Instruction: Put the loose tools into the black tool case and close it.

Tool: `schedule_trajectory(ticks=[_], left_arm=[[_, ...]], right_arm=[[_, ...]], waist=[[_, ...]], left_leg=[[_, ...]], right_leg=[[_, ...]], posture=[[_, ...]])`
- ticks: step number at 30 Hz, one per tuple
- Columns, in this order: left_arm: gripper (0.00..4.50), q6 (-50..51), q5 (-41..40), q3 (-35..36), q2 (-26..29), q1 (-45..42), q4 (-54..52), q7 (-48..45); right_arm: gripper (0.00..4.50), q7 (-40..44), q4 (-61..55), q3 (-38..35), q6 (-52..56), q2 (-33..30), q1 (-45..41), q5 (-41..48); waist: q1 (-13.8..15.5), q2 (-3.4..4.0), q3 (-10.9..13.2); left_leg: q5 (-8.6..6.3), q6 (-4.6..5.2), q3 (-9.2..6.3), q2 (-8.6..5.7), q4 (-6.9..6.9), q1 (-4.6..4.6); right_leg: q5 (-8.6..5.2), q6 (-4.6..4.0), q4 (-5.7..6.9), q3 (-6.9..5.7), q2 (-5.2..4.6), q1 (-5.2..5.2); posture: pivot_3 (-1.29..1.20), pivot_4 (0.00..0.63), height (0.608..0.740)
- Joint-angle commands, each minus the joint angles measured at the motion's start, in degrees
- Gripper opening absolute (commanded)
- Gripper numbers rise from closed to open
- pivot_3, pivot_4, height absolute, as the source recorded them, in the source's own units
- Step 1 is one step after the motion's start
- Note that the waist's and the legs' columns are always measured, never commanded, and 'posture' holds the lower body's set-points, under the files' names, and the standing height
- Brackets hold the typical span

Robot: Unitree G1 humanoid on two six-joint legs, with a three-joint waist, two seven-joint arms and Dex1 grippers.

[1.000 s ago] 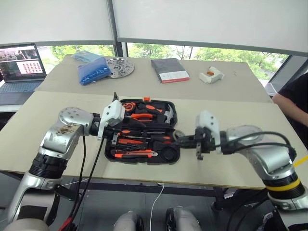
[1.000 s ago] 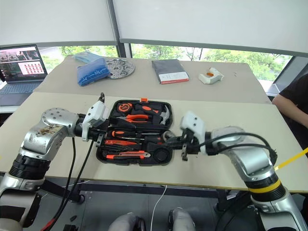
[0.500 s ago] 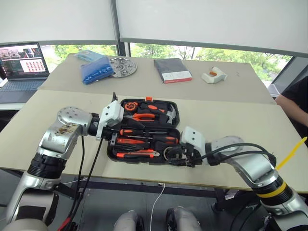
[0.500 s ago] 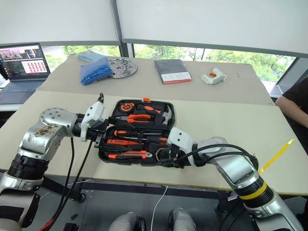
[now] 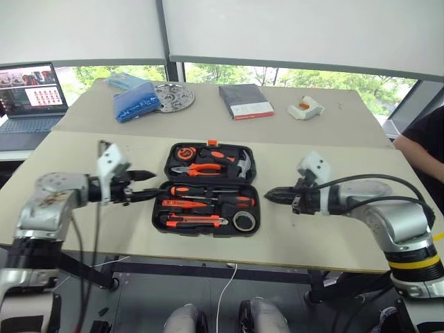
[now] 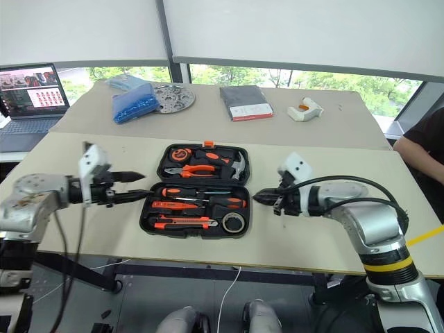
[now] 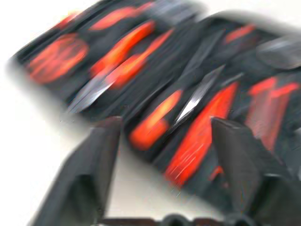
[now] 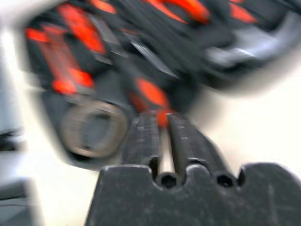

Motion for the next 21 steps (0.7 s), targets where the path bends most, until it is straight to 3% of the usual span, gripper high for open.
schedule_trajectory(ticks=[1,3,5,10,13,21], left_arm=[[1.30,-4.33,2.56,0.20,0.20,-0.59,2.66,1.59],[0.47,-5.25,3.25,-0.94,-0.96,-1.32,3.77,1.61],[0.07,-5.54,4.04,-2.85,-2.84,-2.82,4.73,1.50],[0.07,-6.36,5.58,-6.83,-6.22,-5.49,5.81,-0.90],[0.07,-5.43,5.00,-9.06,-7.84,-6.30,4.11,-4.60],[0.07,-1.76,3.18,-12.61,-11.02,-5.92,-3.18,-9.37]], right_arm=[[0.00,2.09,6.38,4.05,-9.85,1.17,-2.43,-5.80],[0.00,3.02,9.35,5.59,-12.80,2.09,-3.43,-7.57],[0.00,4.39,11.52,6.76,-15.13,3.24,-4.37,-8.62],[0.00,8.83,13.14,7.81,-20.87,4.56,-4.73,-9.87],[0.00,14.48,7.18,6.28,-20.56,2.99,-1.64,-5.86],[0.00,15.74,-2.81,2.47,-17.65,0.07,6.12,-3.42]], waist=[[0.10,0.00,0.00],[0.11,0.00,0.00],[0.16,0.00,0.00],[-0.04,0.00,0.01],[0.12,0.00,0.00],[0.95,0.00,0.01]], left_leg=[[0.00,0.00,0.00,-0.01,0.00,0.00],[0.00,0.00,0.03,-0.03,0.00,-0.01],[0.00,0.00,0.03,-0.06,0.00,-0.02],[0.01,-0.01,0.06,-0.08,0.05,-0.05],[0.01,-0.01,0.06,-0.08,0.03,-0.04],[-0.02,0.03,0.05,-0.13,0.04,-0.14]], right_leg=[[0.00,0.00,0.00,0.00,-0.01,0.00],[0.00,0.00,0.00,0.00,-0.02,0.00],[0.00,0.00,0.00,0.00,-0.04,-0.01],[0.00,0.00,0.04,-0.02,0.01,-0.02],[-0.01,0.01,0.07,-0.05,0.00,-0.02],[-0.06,0.10,-0.01,-0.08,-0.05,-0.02]], posture=[[0.00,0.150,0.718],[0.00,0.150,0.718],[0.00,0.150,0.718],[0.00,0.150,0.718],[0.00,0.150,0.718],[0.00,0.150,0.718]])
